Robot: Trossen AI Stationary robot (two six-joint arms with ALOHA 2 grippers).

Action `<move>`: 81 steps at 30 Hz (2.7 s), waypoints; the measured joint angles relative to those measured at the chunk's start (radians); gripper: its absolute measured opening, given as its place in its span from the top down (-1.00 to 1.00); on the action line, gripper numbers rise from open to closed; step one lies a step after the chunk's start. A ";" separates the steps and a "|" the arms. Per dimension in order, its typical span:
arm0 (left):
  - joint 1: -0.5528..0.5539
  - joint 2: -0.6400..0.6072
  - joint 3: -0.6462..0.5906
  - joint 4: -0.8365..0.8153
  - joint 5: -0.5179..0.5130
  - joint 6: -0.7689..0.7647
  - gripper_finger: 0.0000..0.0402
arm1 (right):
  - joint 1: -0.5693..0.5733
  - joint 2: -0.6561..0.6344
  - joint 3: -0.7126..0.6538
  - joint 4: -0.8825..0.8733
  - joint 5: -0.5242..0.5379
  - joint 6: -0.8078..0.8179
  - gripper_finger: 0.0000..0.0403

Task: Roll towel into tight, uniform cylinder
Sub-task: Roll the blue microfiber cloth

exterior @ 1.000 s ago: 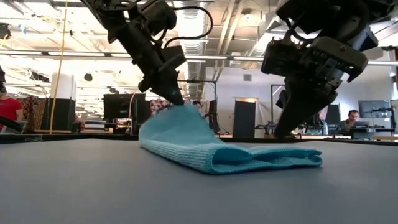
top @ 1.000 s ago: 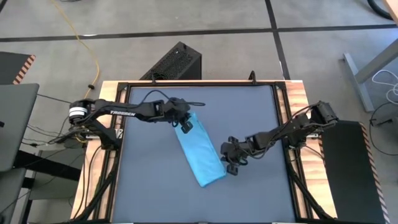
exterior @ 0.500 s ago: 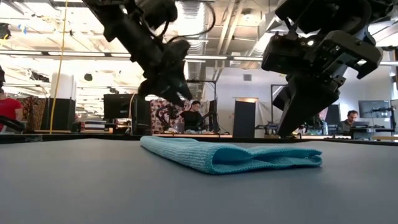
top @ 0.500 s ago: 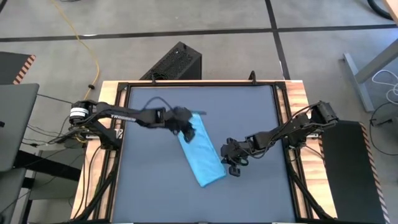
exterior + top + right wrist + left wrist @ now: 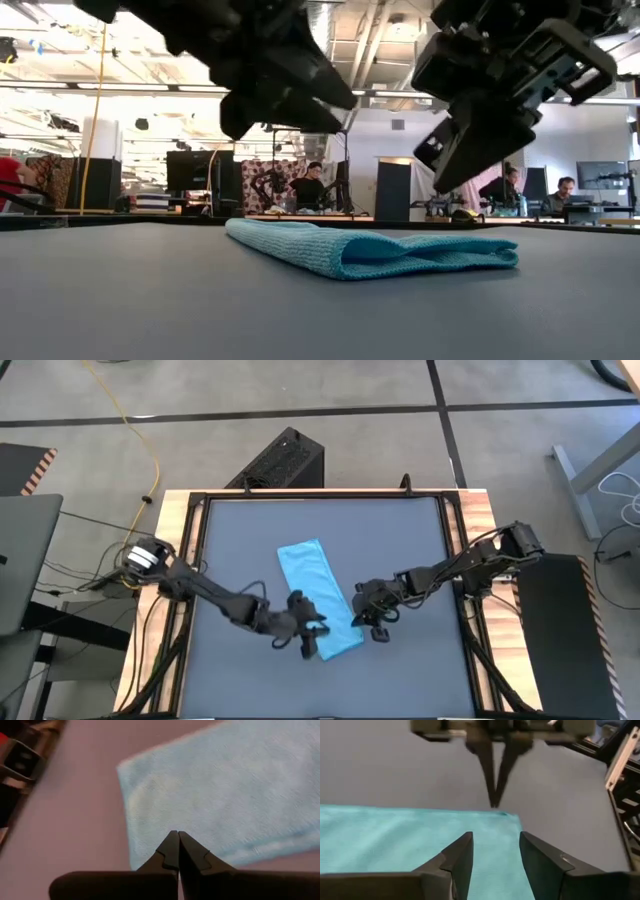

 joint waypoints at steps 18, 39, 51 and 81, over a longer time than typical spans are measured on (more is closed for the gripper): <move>-0.134 0.151 0.114 -0.037 0.162 0.227 0.32 | 0.250 0.000 0.008 0.033 0.206 0.353 0.90; -0.113 0.162 0.114 -0.136 0.179 0.501 0.32 | 0.489 0.000 0.026 0.013 0.473 0.561 0.90; -0.111 0.352 0.381 -0.366 0.127 0.393 0.32 | 0.400 -0.205 0.025 -0.304 0.384 0.259 0.90; -0.200 0.362 0.567 -0.637 -0.092 0.217 0.32 | 0.266 -0.239 0.015 -0.295 0.237 -0.064 0.86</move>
